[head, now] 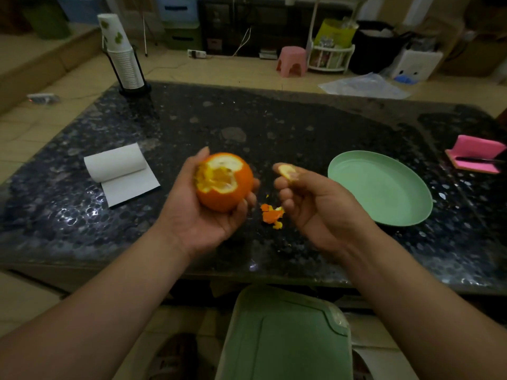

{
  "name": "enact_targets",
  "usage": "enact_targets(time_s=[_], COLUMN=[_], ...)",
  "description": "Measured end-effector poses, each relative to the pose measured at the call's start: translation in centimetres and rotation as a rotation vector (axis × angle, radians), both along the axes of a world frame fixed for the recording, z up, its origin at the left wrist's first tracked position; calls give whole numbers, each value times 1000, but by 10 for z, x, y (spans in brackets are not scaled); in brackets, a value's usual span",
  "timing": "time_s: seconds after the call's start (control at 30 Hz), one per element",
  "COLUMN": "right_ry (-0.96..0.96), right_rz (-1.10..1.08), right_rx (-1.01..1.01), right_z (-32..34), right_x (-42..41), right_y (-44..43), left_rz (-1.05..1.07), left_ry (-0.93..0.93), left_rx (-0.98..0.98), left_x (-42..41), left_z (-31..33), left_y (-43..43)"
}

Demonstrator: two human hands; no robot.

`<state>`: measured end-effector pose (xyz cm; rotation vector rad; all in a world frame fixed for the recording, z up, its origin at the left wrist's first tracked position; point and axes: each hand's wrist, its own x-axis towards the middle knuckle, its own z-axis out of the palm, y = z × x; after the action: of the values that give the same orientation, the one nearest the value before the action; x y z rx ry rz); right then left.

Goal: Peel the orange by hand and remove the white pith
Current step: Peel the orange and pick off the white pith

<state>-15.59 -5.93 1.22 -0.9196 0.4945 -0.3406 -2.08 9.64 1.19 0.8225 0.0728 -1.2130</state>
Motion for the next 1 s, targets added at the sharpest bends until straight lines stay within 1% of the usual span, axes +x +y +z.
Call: enact_targets(time_s=[0.03,0.07,0.1,0.17,0.2,0.23,0.27,0.3,0.37,0.47,0.57,0.63,0.7,0.77,0.83,1.0], right_ry=[2,47,145,434,544,610,639,645,647,616,466,355,276,267,279,308], right_rz=[-26,-38,-27,30,98,175,236,279,314,228,80,58,86,126,125,132], right_rx=[10,-80,-287,-882,-1132,-1304,-1402,-1439,-1426,-1421,-1255,-1163,-1115,-1137,-1188,-1219], right_z=[-3,-8,-16,-37,-47,-54,-60,-62,-60,-48,-28,-14,-6,-5,-7,-6], right_x=[-2,-4,-5,-4,-1,2,4,5,5,3,3,2,1,1,-1,-7], right_y=[-8,-18,-26,-34,-34,-33,-31,-29,-27,-27,-21,-13,-5,0,1,-2], left_rz=[22,39,51,48,30,6,-16,-35,-49,-19,34,31,-1,-26,-36,-64], left_ry=[17,0,-36,-95,-111,-122,-126,-130,-150,-186,-234,-262,-310,-361,-398,-503], left_rx=[-18,2,48,145,174,190,198,202,207,213,249,259,255,271,297,357], left_x=[4,8,11,11,10,7,5,4,5,7,6,2,-2,-6,-10,-14], left_z=[0,0,-2,-6,-9,-12,-13,-14,-15,-15,-12,-11,-11,-11,-10,-9], left_y=[2,3,3,-1,-3,-5,-6,-6,-5,-6,-10,-12,-13,-13,-14,-15])
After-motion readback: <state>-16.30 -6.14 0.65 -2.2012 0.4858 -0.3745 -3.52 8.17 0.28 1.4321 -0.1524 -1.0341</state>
